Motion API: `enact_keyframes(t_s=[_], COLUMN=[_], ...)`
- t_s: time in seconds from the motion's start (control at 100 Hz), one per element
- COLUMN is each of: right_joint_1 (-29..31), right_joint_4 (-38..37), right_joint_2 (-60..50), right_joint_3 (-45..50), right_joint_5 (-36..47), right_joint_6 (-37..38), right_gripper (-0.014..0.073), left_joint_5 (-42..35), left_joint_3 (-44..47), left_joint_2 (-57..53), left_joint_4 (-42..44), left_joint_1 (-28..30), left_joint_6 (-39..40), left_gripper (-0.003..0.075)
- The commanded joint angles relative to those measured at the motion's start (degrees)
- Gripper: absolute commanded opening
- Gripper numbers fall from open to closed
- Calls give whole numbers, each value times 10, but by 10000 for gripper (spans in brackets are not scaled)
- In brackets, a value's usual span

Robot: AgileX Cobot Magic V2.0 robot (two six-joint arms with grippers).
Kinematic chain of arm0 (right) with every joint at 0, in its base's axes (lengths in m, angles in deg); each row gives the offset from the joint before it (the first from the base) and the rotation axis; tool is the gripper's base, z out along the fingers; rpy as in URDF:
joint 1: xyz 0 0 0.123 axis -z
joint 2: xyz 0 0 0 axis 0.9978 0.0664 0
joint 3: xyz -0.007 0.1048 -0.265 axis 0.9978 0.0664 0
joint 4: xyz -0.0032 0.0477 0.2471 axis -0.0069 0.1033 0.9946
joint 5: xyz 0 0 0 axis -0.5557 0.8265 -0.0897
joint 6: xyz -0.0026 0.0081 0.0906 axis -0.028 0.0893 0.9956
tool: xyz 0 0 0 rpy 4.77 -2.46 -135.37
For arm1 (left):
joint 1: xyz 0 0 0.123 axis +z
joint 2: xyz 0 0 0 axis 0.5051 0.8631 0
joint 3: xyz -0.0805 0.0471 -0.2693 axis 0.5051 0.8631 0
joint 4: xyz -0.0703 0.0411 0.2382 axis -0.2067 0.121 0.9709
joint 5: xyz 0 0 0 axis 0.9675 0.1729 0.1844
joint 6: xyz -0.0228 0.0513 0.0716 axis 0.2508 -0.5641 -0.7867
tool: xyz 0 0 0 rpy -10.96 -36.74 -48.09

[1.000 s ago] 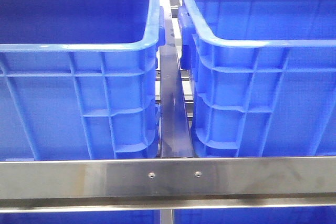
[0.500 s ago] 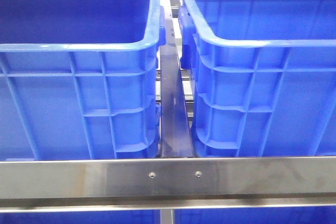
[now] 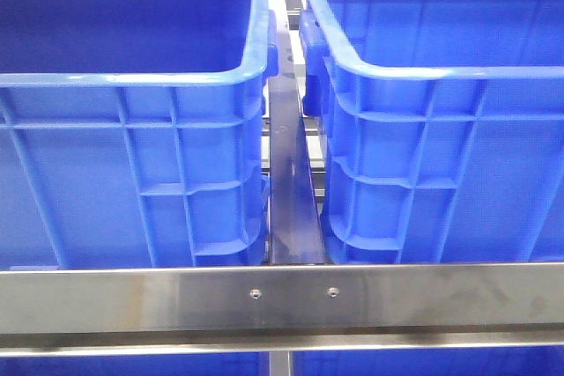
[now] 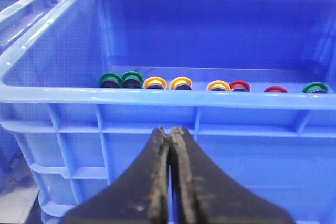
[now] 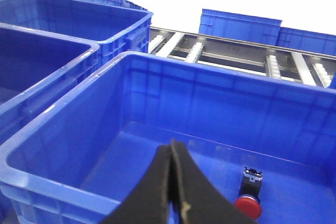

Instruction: Pick red and yellow buttons and place in box

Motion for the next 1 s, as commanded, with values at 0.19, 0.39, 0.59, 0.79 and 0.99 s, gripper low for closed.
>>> enact_keyframes(t_s=[0.19,0.39,0.59,0.79,0.99], right_joint_1=[-88,-112,-123,-118,-103], right_joint_4=[18,19,-138,-534,-829], right_joint_2=[5,5,5,5,1], right_joint_3=[-16,-15,-15,7,53], right_joint_5=[0,70,210,240,284], right_joint_6=[-1,-1,142,563,878], right_gripper=[-69,-69,-69,-69,-69], left_joint_5=[-50,-50,-50,-50,-50], left_joint_3=[31,31,31,31,31], left_joint_2=[-18,-18,-18,-18,-18], left_joint_4=[0,0,0,0,0], left_joint_1=[-4,-4,-4,-4,-4], left_joint_6=[4,4,4,4,4], left_gripper=[-20,-20,-20,-20,-20])
